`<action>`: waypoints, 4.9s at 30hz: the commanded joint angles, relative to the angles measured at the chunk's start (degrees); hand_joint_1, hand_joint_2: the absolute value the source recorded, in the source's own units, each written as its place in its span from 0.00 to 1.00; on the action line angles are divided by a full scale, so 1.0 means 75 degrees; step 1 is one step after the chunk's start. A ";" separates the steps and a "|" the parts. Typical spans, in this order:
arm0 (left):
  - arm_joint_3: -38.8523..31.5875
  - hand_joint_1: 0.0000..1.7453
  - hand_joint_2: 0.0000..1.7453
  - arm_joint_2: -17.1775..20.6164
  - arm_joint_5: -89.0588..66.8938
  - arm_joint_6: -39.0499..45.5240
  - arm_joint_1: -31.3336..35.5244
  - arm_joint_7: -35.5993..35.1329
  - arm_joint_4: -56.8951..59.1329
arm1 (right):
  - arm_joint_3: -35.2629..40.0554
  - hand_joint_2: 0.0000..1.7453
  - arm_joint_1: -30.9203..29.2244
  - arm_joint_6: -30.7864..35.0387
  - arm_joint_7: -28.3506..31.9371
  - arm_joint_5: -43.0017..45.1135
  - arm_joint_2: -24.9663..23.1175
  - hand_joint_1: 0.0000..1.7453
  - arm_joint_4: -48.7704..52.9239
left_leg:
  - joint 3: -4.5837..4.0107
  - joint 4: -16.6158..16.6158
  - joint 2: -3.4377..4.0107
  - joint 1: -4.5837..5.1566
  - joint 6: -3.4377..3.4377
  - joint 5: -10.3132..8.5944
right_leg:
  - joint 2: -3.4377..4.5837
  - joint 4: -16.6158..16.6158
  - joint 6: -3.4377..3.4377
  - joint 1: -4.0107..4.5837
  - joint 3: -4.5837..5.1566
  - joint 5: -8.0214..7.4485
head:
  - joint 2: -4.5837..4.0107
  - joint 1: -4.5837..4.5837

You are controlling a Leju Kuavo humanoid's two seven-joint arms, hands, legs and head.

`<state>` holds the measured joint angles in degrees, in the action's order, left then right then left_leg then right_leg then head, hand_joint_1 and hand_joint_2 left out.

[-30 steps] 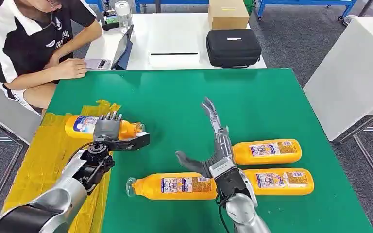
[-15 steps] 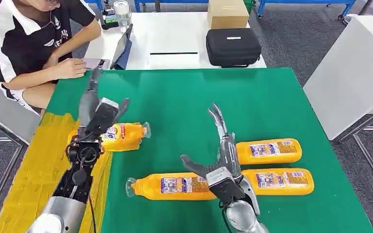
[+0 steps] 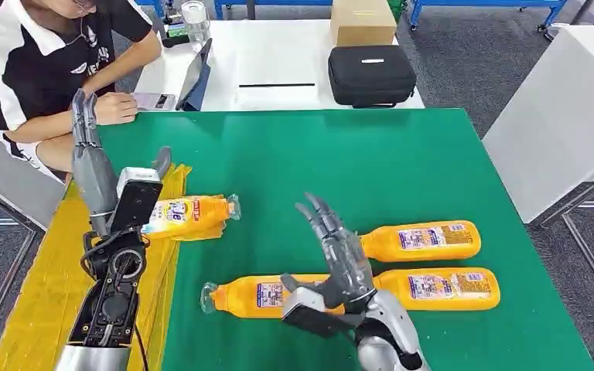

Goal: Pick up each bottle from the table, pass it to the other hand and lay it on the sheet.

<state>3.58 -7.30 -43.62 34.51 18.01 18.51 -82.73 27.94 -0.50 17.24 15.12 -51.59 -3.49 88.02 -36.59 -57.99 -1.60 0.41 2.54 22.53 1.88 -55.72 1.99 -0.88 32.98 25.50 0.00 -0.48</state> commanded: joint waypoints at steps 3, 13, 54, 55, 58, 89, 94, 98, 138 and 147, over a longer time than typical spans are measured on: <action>0.0018 0.00 1.00 0.0088 0.0126 -0.0103 -0.0114 0.0093 0.0349 | 0.0920 1.00 0.0237 -0.1256 -0.0458 -0.1180 0.1120 0.00 0.0219 | 0.0035 0.0003 0.0020 -0.0008 -0.0021 0.0020 | -0.0016 0.0012 -0.0012 0.0013 -0.0039 0.0012 | 0.0000 0.0003; -0.0018 0.00 1.00 0.0001 -0.0031 -0.0144 -0.0197 0.0139 0.0315 | 0.1435 1.00 -0.0121 -0.2015 -0.0517 -0.1036 0.1627 0.00 -0.1098 | 0.0028 0.0007 0.0020 -0.0009 -0.0018 0.0014 | -0.0013 0.0019 -0.0010 0.0013 -0.0032 0.0005 | 0.0000 0.0000; 0.0526 0.00 1.00 -0.0044 -0.0370 -0.0157 -0.0404 -0.0181 0.0325 | 0.0167 1.00 -0.1179 -0.0933 -0.2702 -0.3330 0.0071 1.00 -0.4293 | 0.0118 0.0013 0.0045 -0.0014 -0.0025 0.0016 | 0.0000 0.0025 -0.0029 0.0024 -0.0022 -0.0001 | 0.0000 0.0000; 0.0547 0.00 1.00 -0.0049 -0.0371 -0.0156 -0.0403 -0.0181 0.0310 | 0.0123 1.00 -0.1138 -0.0944 -0.2682 -0.3298 0.0071 1.00 -0.4216 | 0.0121 0.0014 0.0038 -0.0011 -0.0023 0.0015 | -0.0004 0.0024 -0.0025 0.0022 -0.0027 0.0000 | 0.0000 0.0000; 0.0589 0.00 1.00 -0.0057 -0.0372 -0.0154 -0.0436 -0.0182 0.0254 | 0.0037 1.00 -0.1054 -0.0906 -0.2640 -0.3255 0.0053 1.00 -0.4098 | 0.0122 0.0011 0.0035 -0.0013 -0.0022 0.0018 | -0.0005 0.0023 -0.0022 0.0024 -0.0030 0.0001 | 0.0000 0.0003; 0.1706 0.00 1.00 0.0184 0.4476 -0.4942 -0.0083 -0.0036 -0.0061 | -0.1662 1.00 -0.1550 0.1765 0.0333 0.1784 -0.0502 1.00 -0.3046 | 0.0030 -0.0004 0.0046 -0.0006 -0.0014 0.0014 | 0.0010 0.0003 0.0004 0.0012 -0.0020 -0.0007 | 0.0000 0.0000; 0.1881 0.00 1.00 0.0291 0.4605 -0.5047 -0.0050 -0.0121 0.0021 | -0.1601 1.00 -0.1597 0.1829 0.0436 0.1920 -0.0546 1.00 -0.3129 | 0.0018 0.0005 0.0043 -0.0002 -0.0005 0.0007 | 0.0021 0.0008 0.0009 0.0005 -0.0008 -0.0012 | 0.0000 0.0000; 0.2194 0.00 1.00 0.0415 0.5432 -0.5775 0.0154 -0.0328 0.0482 | -0.1491 1.00 -0.1660 0.1939 0.0655 0.2044 -0.0595 1.00 -0.3179 | 0.0038 0.0005 0.0051 -0.0007 -0.0018 0.0017 | 0.0015 0.0010 0.0001 0.0012 -0.0028 -0.0005 | 0.0000 0.0000; 0.2775 0.00 1.00 0.0382 0.8359 -0.6675 0.0645 -0.1417 0.0431 | -0.0122 1.00 -0.1748 0.2838 0.0789 0.1073 -0.0390 0.99 -0.2906 | 0.0026 -0.0001 0.0043 -0.0009 -0.0014 0.0019 | 0.0011 0.0007 0.0004 0.0014 -0.0020 -0.0003 | 0.0000 0.0000; 0.2823 0.00 1.00 0.0192 1.0095 -0.6722 0.0743 -0.1805 0.0068 | -0.0096 1.00 -0.1718 0.2766 0.0733 0.0903 -0.0473 1.00 -0.3038 | 0.0021 -0.0009 0.0037 -0.0013 -0.0015 0.0021 | 0.0000 0.0003 0.0004 0.0018 -0.0018 0.0000 | 0.0000 0.0000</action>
<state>21.94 -5.53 23.29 -15.63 20.49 7.68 -81.17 25.77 -11.70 38.56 21.05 -44.15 -7.74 67.95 -36.60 -57.98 -1.32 0.40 2.60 22.56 2.17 -55.70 2.12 -0.87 33.10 25.39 0.00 -0.48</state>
